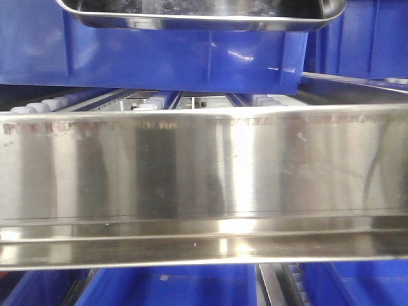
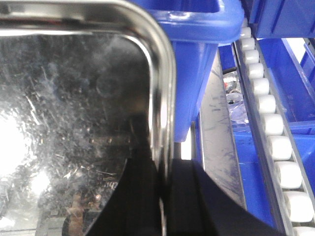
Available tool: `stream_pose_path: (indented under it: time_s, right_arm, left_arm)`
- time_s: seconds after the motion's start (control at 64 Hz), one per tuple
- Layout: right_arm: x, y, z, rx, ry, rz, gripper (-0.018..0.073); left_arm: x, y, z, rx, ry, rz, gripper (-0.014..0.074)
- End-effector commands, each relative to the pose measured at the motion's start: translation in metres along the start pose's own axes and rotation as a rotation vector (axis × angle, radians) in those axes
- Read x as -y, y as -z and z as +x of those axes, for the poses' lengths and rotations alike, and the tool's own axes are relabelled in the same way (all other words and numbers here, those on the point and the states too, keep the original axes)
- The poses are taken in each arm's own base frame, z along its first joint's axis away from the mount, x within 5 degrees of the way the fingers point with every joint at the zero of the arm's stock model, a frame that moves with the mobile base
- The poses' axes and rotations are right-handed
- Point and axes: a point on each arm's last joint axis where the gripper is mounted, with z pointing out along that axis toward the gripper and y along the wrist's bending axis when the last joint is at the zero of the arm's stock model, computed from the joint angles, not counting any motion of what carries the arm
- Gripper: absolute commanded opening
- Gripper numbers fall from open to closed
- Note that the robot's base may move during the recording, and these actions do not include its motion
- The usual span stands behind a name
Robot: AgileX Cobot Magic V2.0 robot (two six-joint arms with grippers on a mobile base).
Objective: Stack silver trays without gaps
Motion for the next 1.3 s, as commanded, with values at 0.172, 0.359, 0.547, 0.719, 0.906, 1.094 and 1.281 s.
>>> stream_pose_path:
  time_s: [0.172, 0.359, 0.547, 0.719, 0.906, 1.094, 1.281]
  right_arm:
    - [-0.0166, 0.0051, -0.0094, 0.092, -0.003, -0.152, -0.0076]
    - [-0.0166, 0.0051, -0.0094, 0.092, -0.003, -0.152, -0.0076]
    - [-0.0166, 0.0051, -0.0094, 0.092, -0.003, -0.152, -0.0076]
    - [-0.0166, 0.0051, -0.0094, 0.092, -0.003, -0.152, -0.0076]
    - [-0.0166, 0.0051, -0.0094, 0.092, -0.003, -0.152, -0.0076]
    - [-0.0167, 0.0051, -0.0095, 0.093, -0.003, -0.154, -0.0076]
    - [-0.0167, 0.0051, -0.0095, 0.093, -0.003, -0.154, -0.0076]
  left_arm:
    - [0.0169, 0.0083, -0.0147, 0.136, 0.013, 0.135, -0.0018]
    - [0.0169, 0.0083, -0.0147, 0.136, 0.013, 0.135, -0.0018]
    - [0.0169, 0.0083, -0.0147, 0.136, 0.013, 0.135, -0.0018]
    - [0.0169, 0.0083, -0.0147, 0.136, 0.013, 0.135, -0.0018]
    - [0.0169, 0.0083, -0.0147, 0.136, 0.013, 0.135, -0.0018]
    - [0.0169, 0.0083, -0.0147, 0.136, 0.013, 0.135, -0.0018]
    - [0.0169, 0.0083, -0.0147, 0.136, 0.013, 0.135, -0.0018]
